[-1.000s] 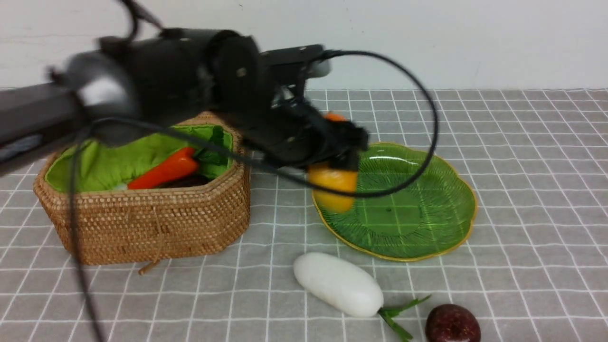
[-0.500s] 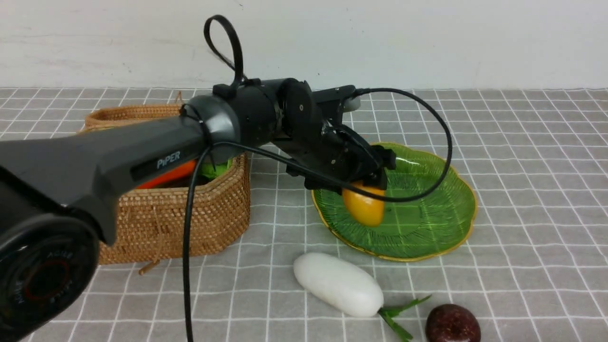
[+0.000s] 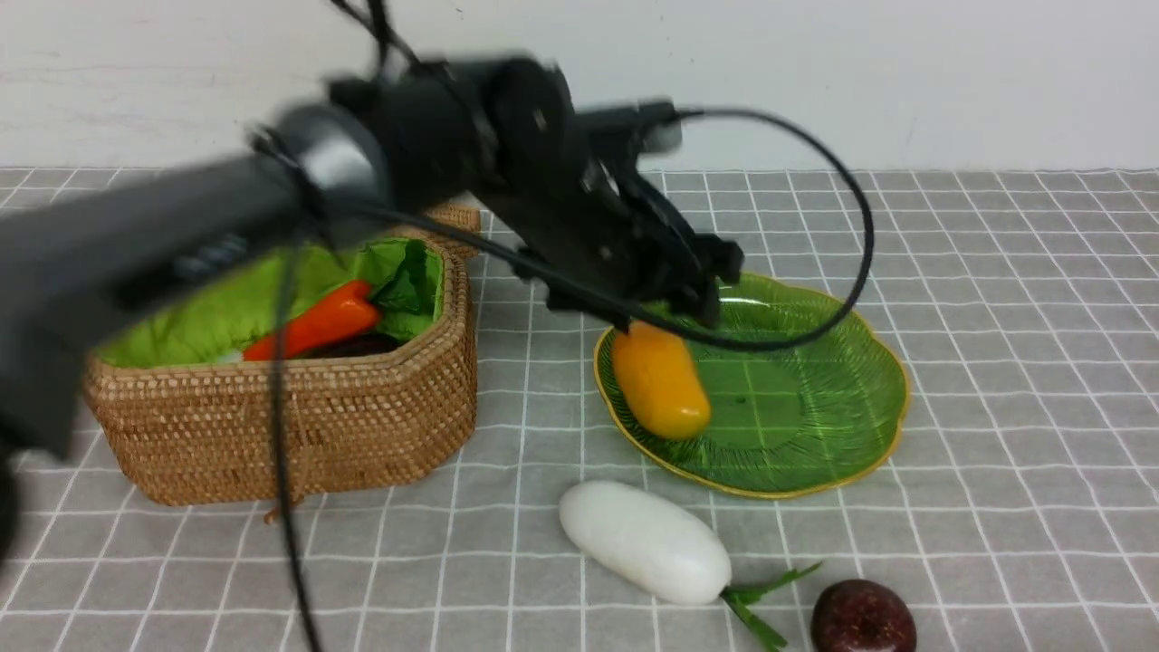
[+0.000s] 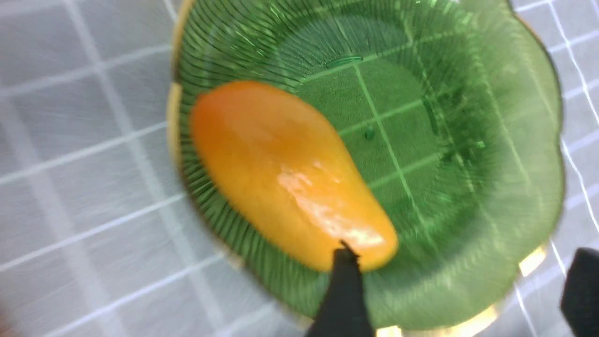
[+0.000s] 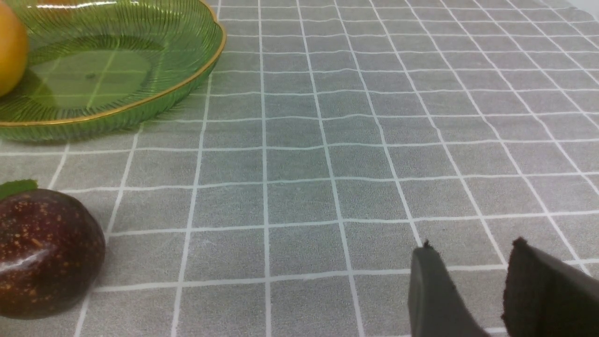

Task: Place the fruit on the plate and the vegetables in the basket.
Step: Take a daikon with your right arm and place it on the basket on the left.

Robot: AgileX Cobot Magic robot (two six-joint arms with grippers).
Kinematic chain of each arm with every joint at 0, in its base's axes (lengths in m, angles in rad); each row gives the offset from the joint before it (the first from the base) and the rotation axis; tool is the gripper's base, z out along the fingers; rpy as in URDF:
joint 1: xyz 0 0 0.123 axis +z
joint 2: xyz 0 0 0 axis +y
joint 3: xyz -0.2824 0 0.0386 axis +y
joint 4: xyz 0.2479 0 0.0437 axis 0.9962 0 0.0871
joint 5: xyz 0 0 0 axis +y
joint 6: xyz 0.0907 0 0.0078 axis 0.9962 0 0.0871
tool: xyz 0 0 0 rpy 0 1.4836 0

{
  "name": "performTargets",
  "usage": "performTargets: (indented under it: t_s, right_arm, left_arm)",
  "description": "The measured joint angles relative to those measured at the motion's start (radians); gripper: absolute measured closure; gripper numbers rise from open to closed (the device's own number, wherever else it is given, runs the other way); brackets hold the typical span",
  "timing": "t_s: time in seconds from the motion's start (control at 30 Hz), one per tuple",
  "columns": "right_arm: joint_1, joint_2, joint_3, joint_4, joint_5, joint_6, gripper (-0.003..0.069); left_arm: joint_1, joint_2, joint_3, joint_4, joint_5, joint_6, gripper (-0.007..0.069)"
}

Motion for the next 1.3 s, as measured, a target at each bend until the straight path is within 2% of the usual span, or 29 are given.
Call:
performTargets:
  t_s: [0.1,0.27,0.33,0.37,0.43,0.63,0.77,0.8,0.87,0.9,0.93,1.07,1.3]
  right_arm:
    - [0.0,0.0,0.0,0.0,0.0,0.0,0.0417]
    - [0.0,0.0,0.0,0.0,0.0,0.0,0.0417]
    - [0.0,0.0,0.0,0.0,0.0,0.0,0.0417]
    - [0.0,0.0,0.0,0.0,0.0,0.0,0.0417]
    - [0.0,0.0,0.0,0.0,0.0,0.0,0.0417]
    - [0.0,0.0,0.0,0.0,0.0,0.0,0.0417]
    - [0.0,0.0,0.0,0.0,0.0,0.0,0.0417]
    - [0.0,0.0,0.0,0.0,0.0,0.0,0.0417]
    - [0.0,0.0,0.0,0.0,0.0,0.0,0.0417]
    - [0.0,0.0,0.0,0.0,0.0,0.0,0.0417]
    - [0.0,0.0,0.0,0.0,0.0,0.0,0.0417]
    - [0.0,0.0,0.0,0.0,-0.001,0.0,0.0417]
    - [-0.001,-0.001,0.0,0.001,-0.001,0.0,0.0417]
  left_arm:
    - [0.0,-0.135,-0.005,0.081,0.104,0.001,0.0219]
    - [0.0,-0.423,-0.01,0.238,0.325,0.0,0.046]
    - [0.0,-0.516,-0.008,0.278,0.383,-0.011,0.0536]
    - [0.0,-0.526,-0.005,0.287,0.395,-0.015,0.0543]
    - [0.001,-0.651,0.033,0.33,0.42,-0.054,0.0626]
    - [0.001,-0.956,0.28,0.346,0.42,-0.133,0.0638]
    - [0.001,-1.278,0.651,0.346,0.337,-0.162,0.0638]
    - [0.001,-1.293,0.669,0.346,0.337,-0.164,0.0638]
    - [0.001,-1.477,0.88,0.346,0.198,-0.189,0.0638]
    - [0.001,-1.51,0.915,0.346,0.156,-0.192,0.0638]
    - [0.001,-1.642,1.044,0.346,0.037,-0.198,0.0638]
    - [0.001,-1.93,1.305,0.35,-0.186,-0.208,0.0638]
    - [0.001,-1.867,1.357,0.307,-0.164,-0.227,0.0638]
